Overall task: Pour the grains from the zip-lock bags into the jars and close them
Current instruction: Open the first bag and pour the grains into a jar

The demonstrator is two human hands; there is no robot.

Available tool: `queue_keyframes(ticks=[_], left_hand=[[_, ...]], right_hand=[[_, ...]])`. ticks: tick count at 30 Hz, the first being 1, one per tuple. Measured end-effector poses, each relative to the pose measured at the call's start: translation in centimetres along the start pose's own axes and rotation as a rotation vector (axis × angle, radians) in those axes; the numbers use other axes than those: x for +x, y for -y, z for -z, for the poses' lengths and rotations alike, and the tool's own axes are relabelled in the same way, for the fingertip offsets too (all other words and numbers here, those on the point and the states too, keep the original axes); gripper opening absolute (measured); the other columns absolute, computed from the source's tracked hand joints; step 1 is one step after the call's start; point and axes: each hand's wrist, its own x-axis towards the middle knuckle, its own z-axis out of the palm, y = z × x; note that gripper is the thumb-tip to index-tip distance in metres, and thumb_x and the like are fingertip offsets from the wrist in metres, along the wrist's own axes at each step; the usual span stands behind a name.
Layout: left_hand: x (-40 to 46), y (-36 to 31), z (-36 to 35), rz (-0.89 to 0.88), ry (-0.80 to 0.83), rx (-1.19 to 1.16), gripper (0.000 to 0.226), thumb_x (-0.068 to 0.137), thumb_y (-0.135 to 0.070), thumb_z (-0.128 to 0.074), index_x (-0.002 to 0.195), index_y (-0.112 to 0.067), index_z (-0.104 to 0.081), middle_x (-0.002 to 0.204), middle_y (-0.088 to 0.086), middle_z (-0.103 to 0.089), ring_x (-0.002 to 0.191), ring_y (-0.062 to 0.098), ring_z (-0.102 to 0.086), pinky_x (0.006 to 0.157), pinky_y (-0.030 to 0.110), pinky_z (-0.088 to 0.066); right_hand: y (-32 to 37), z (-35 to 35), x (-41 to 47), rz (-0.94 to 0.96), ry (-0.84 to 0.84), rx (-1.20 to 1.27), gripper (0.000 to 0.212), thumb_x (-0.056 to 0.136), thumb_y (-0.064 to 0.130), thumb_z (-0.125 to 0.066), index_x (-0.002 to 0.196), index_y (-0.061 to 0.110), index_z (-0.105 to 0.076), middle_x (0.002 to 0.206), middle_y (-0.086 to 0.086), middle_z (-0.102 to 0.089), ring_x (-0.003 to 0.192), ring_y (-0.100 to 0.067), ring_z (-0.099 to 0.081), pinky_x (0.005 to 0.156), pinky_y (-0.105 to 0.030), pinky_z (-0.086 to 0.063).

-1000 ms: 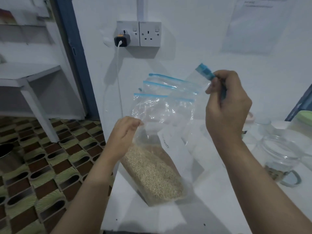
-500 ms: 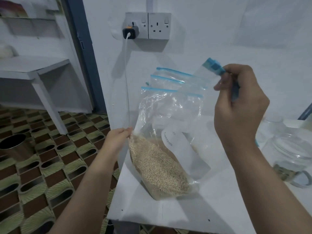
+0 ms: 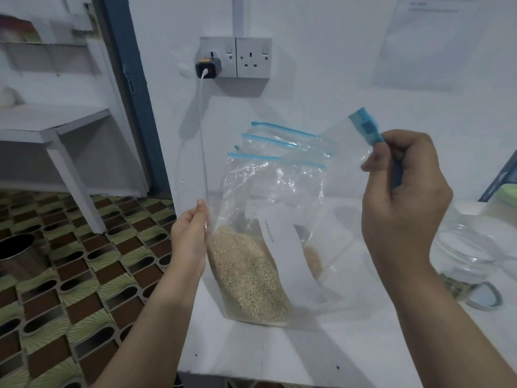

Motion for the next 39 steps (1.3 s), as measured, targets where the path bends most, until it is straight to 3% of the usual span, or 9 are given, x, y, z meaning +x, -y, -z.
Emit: queue_keyframes(ticks=[3,6,10,15,18,25,29,34,39], left_hand=[[-0.4,0.2,-0.3,-0.11,-0.034,0.061,0.027,0.098,-0.035,-0.057,0.079,-0.017,-0.064,0.081,-0.003,-0.063,0.082,0.011,-0.059,0.082,0.027,-0.049],[-1.0,0.3,-0.5,-0.107,-0.002,0.03,0.012,0.097,-0.024,-0.06,0.089,-0.02,-0.068,0.087,-0.006,-0.067,0.082,0.004,-0.06,0.076,0.018,-0.047],[-1.7,0.5,-0.8,-0.094,0.036,-0.04,0.009,0.095,-0.022,-0.063,0.087,-0.018,-0.067,0.072,-0.004,-0.054,0.066,0.007,-0.046,0.065,0.022,-0.043],[-4.3,-0.4,-3.3,-0.258,-0.074,-0.026,0.024,0.099,-0.03,-0.058,0.078,-0.02,-0.063,0.074,-0.006,-0.055,0.072,0.006,-0.052,0.077,0.024,-0.047],[-6.3,-2.0,-5.4,-0.326,-0.082,-0.088,0.026,0.099,-0.029,-0.057,0.077,-0.018,-0.061,0.073,-0.007,-0.055,0.071,0.005,-0.052,0.075,0.019,-0.047],[-7.7,-7.0,-10.1,-0.386,-0.147,-0.231,0.032,0.099,-0.023,-0.058,0.067,-0.02,-0.054,0.063,-0.006,-0.047,0.05,-0.001,-0.043,0.052,0.011,-0.038],[-7.6,-8.8,-12.7,-0.41,-0.181,-0.299,0.035,0.096,-0.018,-0.059,0.062,-0.019,-0.05,0.059,-0.004,-0.045,0.047,0.003,-0.039,0.049,0.015,-0.034],[-7.7,-10.1,-15.3,-0.439,-0.217,-0.375,0.043,0.095,-0.012,-0.058,0.056,-0.017,-0.041,0.049,-0.006,-0.038,0.041,0.007,-0.032,0.043,0.016,-0.029],[-7.8,-11.3,-17.2,-0.451,-0.236,-0.409,0.044,0.095,-0.012,-0.059,0.055,-0.015,-0.042,0.045,-0.009,-0.039,0.04,0.005,-0.036,0.046,0.014,-0.035]], right_hand=[[-0.1,0.3,-0.1,-0.013,0.006,-0.011,0.011,0.101,0.007,-0.049,0.104,0.005,-0.059,0.08,0.0,-0.06,0.073,-0.003,-0.053,0.067,-0.007,-0.037],[-0.3,0.9,-0.4,-0.028,0.011,-0.035,0.012,0.101,0.009,-0.048,0.105,0.007,-0.058,0.08,0.005,-0.059,0.072,0.003,-0.053,0.068,-0.009,-0.037],[-0.6,1.8,-0.6,-0.066,0.014,-0.043,0.011,0.1,0.009,-0.048,0.104,0.007,-0.058,0.077,0.01,-0.058,0.072,-0.005,-0.052,0.065,-0.01,-0.037],[-0.4,3.3,-0.4,-0.071,0.019,-0.046,0.01,0.1,0.009,-0.047,0.103,0.008,-0.057,0.076,0.018,-0.054,0.068,-0.005,-0.05,0.061,-0.01,-0.036],[-0.2,4.6,0.4,-0.056,0.012,-0.009,0.009,0.101,0.012,-0.045,0.104,0.014,-0.054,0.076,0.017,-0.054,0.065,-0.003,-0.049,0.061,-0.012,-0.036],[-1.4,8.3,5.4,-0.131,0.069,0.138,0.022,0.102,0.019,-0.042,0.089,0.037,-0.044,0.075,0.011,-0.057,0.068,-0.008,-0.054,0.065,-0.037,-0.047],[-3.3,9.9,8.9,-0.235,0.12,0.243,0.015,0.099,0.025,-0.043,0.087,0.034,-0.048,0.074,0.01,-0.062,0.066,-0.007,-0.055,0.068,-0.036,-0.044],[-3.8,11.0,12.3,-0.276,0.218,0.332,0.016,0.099,0.017,-0.045,0.086,0.024,-0.05,0.073,0.005,-0.068,0.05,-0.017,-0.053,0.047,-0.026,-0.042],[-5.5,11.5,13.9,-0.339,0.206,0.353,0.011,0.1,0.015,-0.047,0.091,0.018,-0.052,0.076,0.002,-0.071,0.051,-0.018,-0.056,0.044,-0.024,-0.043]])
